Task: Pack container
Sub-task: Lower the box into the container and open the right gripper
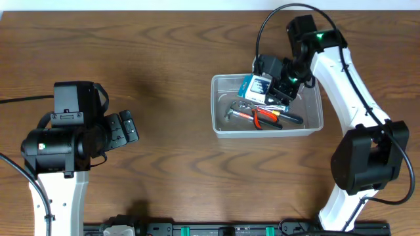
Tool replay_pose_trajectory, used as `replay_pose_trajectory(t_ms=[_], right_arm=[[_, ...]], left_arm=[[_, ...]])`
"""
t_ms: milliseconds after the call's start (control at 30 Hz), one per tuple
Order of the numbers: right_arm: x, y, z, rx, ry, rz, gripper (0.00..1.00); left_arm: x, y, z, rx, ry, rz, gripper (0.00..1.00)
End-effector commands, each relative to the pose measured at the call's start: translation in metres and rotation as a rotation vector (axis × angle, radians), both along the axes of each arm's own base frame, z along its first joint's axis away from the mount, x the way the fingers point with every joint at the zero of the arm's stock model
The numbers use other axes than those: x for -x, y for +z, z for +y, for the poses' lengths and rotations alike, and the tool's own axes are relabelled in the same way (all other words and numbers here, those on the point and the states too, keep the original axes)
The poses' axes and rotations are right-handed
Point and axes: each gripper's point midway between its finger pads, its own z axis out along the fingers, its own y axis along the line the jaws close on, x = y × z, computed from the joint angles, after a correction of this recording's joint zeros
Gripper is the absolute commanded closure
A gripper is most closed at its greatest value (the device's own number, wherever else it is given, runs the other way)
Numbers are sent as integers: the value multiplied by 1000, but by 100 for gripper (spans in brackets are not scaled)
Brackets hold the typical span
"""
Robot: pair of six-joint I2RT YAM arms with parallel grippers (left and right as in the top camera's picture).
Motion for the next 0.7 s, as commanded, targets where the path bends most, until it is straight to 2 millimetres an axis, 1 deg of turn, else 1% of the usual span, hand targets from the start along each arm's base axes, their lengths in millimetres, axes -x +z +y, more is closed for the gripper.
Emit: replay_pose_trajectory(t_ms=[0, 167, 400, 467, 533, 567, 667], right_arm=[[5, -13, 8, -24, 23, 14, 23], [4, -30, 8, -27, 21, 2, 24], [8, -47, 7, -26, 5, 14, 22], [8, -48, 7, -25, 5, 17, 17], [7, -48, 7, -26, 4, 14, 5], [7, -48, 7, -27, 0, 12, 1], [1, -47, 8, -33, -31, -3, 1]], left_arm=[[-3, 4, 2, 0, 17, -13, 2], [-3, 4, 2, 0, 17, -13, 2], [-3, 4, 2, 1, 17, -13, 2], [-3, 4, 2, 0, 18, -14, 2], [-3, 4, 2, 1, 17, -13, 2], [-3, 4, 2, 1, 17, -14, 2], [-3, 4, 2, 0, 17, -14, 2]])
